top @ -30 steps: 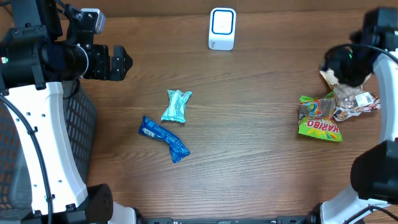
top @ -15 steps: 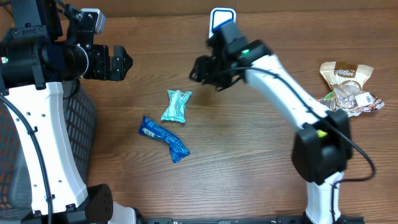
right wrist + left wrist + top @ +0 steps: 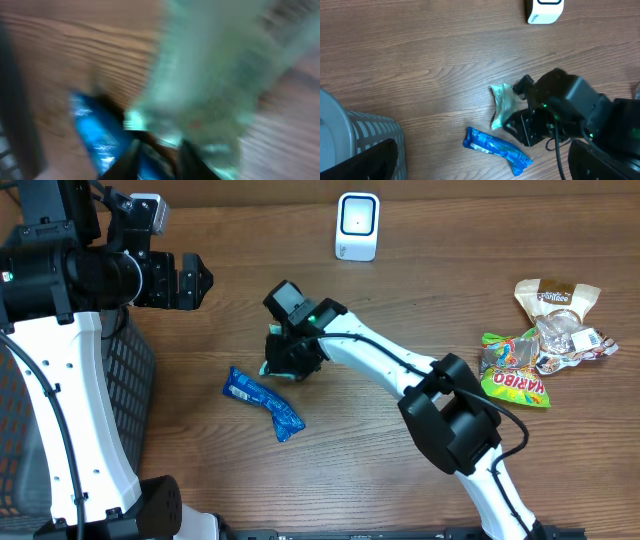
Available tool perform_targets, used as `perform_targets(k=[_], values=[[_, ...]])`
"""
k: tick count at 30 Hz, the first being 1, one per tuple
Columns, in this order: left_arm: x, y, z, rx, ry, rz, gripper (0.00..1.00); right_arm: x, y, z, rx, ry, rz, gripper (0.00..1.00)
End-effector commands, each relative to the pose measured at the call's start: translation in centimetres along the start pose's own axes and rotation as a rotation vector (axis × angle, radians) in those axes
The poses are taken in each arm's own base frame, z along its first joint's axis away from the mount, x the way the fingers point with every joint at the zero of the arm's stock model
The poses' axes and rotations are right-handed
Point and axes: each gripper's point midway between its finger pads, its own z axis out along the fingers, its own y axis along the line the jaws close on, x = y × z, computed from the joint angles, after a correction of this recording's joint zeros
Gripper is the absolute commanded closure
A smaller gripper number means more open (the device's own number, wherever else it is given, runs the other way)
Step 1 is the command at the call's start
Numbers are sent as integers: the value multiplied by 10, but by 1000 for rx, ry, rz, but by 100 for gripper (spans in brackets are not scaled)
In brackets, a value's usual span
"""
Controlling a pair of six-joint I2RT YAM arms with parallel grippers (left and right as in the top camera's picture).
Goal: Scan the item barcode
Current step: 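Reach the right gripper to the light-blue packet and grasp it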
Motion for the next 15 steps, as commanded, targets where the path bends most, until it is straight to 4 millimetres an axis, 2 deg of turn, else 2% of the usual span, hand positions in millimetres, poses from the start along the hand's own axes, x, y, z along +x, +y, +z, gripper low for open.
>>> perform_targets(k=[1,4,6,8,9,11,13,15], values=[[-4,-3,-4,8,-21,14,0,-4,-29,-1,99,1,-24,77],[-4,-3,-4,8,-20,14,0,-7,-68,-13,204,25,17,69],[-4,-3,-4,8,-21,14,0,-16,-93,-26,226,43,57,64],[-4,-3,-4,8,-21,14,1,-28,-104,-36,198,43,50,63],[-4,-3,-4,8,-21,14,0,-35,-103,-42,153,46,27,61],[-4,-3,-4,8,-21,14,1,-45,-89,-55,11,62,3,49],[-4,-3,-4,8,-21,14,0,-50,-67,-64,-165,85,25,40],[-4,-3,-4,8,-21,14,0,-52,-60,-64,-206,95,94,34]])
